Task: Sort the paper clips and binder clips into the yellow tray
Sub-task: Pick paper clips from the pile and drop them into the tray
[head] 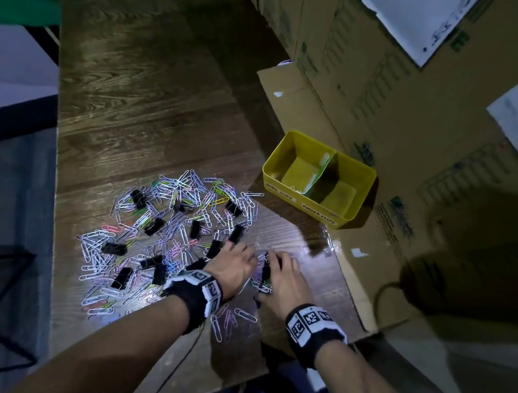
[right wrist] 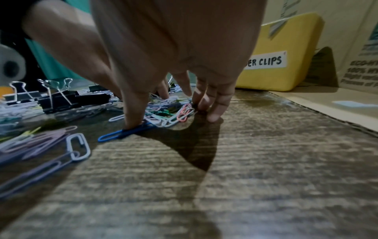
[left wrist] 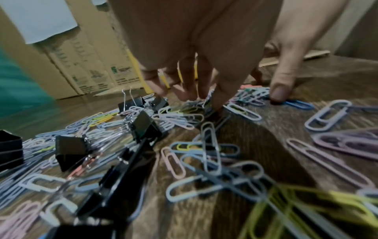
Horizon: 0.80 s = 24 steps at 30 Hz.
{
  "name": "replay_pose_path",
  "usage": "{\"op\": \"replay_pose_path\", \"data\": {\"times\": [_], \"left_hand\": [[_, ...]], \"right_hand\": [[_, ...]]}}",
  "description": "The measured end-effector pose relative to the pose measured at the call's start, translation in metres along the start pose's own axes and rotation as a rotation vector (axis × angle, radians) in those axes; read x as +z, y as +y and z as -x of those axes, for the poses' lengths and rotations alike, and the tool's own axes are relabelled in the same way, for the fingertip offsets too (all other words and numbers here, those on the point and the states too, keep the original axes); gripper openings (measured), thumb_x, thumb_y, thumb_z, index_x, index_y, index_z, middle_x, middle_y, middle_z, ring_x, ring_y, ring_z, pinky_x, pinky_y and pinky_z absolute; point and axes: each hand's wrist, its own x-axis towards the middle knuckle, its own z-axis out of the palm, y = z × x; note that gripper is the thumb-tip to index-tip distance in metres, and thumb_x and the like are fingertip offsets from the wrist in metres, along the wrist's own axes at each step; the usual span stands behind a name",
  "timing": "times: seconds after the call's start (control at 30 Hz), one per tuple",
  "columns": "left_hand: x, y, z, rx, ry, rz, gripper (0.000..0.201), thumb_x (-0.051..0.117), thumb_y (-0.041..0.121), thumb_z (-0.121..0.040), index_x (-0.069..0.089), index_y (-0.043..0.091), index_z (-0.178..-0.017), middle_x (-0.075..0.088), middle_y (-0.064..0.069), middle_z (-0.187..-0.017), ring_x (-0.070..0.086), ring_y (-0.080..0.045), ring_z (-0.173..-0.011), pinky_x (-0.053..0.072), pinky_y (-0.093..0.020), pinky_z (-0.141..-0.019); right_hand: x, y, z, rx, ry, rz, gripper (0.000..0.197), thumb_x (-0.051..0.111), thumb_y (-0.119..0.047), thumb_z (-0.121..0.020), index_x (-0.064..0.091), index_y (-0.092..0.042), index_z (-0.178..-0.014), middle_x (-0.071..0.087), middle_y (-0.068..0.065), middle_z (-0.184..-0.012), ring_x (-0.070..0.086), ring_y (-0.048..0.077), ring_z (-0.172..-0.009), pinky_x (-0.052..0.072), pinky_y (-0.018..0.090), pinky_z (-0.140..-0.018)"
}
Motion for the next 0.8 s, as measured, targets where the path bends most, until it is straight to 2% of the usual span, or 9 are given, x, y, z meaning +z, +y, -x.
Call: {"op": "replay_pose_path", "data": {"times": [0.1, 0.17, 0.27, 0.37, 0.47, 0.6, 0.7, 0.77, 0.8], "left_hand": [[0.007, -0.002, 0.004, 0.116, 0.053, 0.154, 0.041, 0.052, 0.022, -0.085, 0.050, 0.011, -0.125, 0.046, -0.013, -0.132, 0.046, -0.030, -0.116, 0.040, -0.042, -0.097], [0.009, -0.005, 0.005, 0.061, 0.099, 0.231, 0.048, 0.055, 0.026, -0.084, 0.048, 0.011, -0.128, 0.047, -0.013, -0.129, 0.048, -0.030, -0.112, 0.044, -0.042, -0.096], [0.006, -0.002, 0.005, -0.081, 0.028, 0.210, 0.063, 0.056, 0.039, -0.085, 0.035, 0.012, -0.139, 0.038, -0.010, -0.137, 0.040, -0.027, -0.118, 0.036, -0.039, -0.102], [0.006, 0.005, 0.001, -0.115, 0.065, 0.212, 0.046, 0.051, 0.026, -0.091, 0.043, 0.011, -0.133, 0.045, -0.010, -0.133, 0.040, -0.028, -0.119, 0.034, -0.036, -0.102], [0.004, 0.003, 0.002, -0.131, 0.146, 0.412, 0.038, 0.056, 0.008, -0.087, 0.054, 0.009, -0.125, 0.057, -0.013, -0.126, 0.051, -0.029, -0.117, 0.038, -0.032, -0.101], [0.001, -0.009, 0.009, -0.256, 0.204, 0.598, 0.033, 0.066, 0.015, -0.083, 0.064, 0.016, -0.116, 0.066, -0.005, -0.116, 0.060, -0.019, -0.107, 0.038, -0.019, -0.093], [-0.001, -0.015, 0.013, -0.294, 0.243, 0.740, 0.030, 0.070, 0.016, -0.080, 0.068, 0.016, -0.110, 0.065, 0.004, -0.116, 0.060, -0.010, -0.104, 0.034, -0.007, -0.090], [-0.002, -0.019, 0.017, -0.361, 0.235, 0.844, 0.029, 0.069, 0.014, -0.080, 0.068, 0.016, -0.110, 0.061, 0.015, -0.109, 0.059, 0.002, -0.091, 0.035, 0.002, -0.080], [-0.003, -0.022, 0.019, -0.410, 0.210, 0.907, 0.029, 0.069, 0.013, -0.081, 0.068, 0.017, -0.109, 0.061, 0.017, -0.102, 0.057, 0.007, -0.078, 0.039, 0.001, -0.072]], "right_hand": [[-0.001, 0.006, -0.005, -0.019, -0.009, -0.043, 0.096, 0.072, -0.041, -0.077, 0.015, -0.012, -0.149, 0.030, 0.010, -0.140, 0.030, 0.026, -0.130, 0.036, 0.037, -0.107], [-0.002, 0.009, -0.008, -0.024, -0.027, -0.065, 0.090, 0.072, -0.038, -0.079, 0.019, -0.012, -0.148, 0.031, 0.011, -0.140, 0.034, 0.027, -0.129, 0.037, 0.036, -0.107], [-0.006, 0.009, -0.015, -0.037, -0.037, -0.079, 0.072, 0.069, -0.026, -0.083, 0.031, -0.014, -0.144, 0.037, 0.011, -0.136, 0.046, 0.027, -0.122, 0.042, 0.036, -0.102], [-0.006, 0.008, -0.021, -0.059, -0.025, -0.058, 0.050, 0.063, -0.009, -0.087, 0.048, -0.014, -0.134, 0.047, 0.011, -0.129, 0.054, 0.026, -0.112, 0.048, 0.034, -0.095], [-0.003, 0.011, -0.025, -0.073, -0.038, -0.086, 0.042, 0.062, -0.002, -0.086, 0.056, -0.012, -0.127, 0.056, 0.010, -0.126, 0.062, 0.022, -0.099, 0.052, 0.028, -0.088], [-0.014, 0.014, -0.027, -0.017, -0.131, -0.269, 0.037, 0.061, -0.017, -0.090, 0.058, -0.021, -0.128, 0.065, 0.008, -0.117, 0.062, 0.021, -0.100, 0.048, 0.030, -0.093], [-0.024, 0.018, -0.026, -0.022, -0.107, -0.373, 0.040, 0.067, -0.020, -0.087, 0.060, -0.018, -0.126, 0.064, 0.007, -0.124, 0.061, 0.017, -0.109, 0.038, 0.014, -0.094], [-0.030, 0.020, -0.024, -0.027, -0.086, -0.429, 0.039, 0.069, -0.021, -0.085, 0.062, -0.018, -0.123, 0.062, 0.004, -0.127, 0.058, 0.014, -0.114, 0.031, 0.007, -0.092], [-0.033, 0.021, -0.023, -0.029, -0.084, -0.446, 0.038, 0.070, -0.022, -0.084, 0.063, -0.019, -0.122, 0.062, 0.002, -0.126, 0.058, 0.013, -0.115, 0.030, 0.008, -0.093]]}}
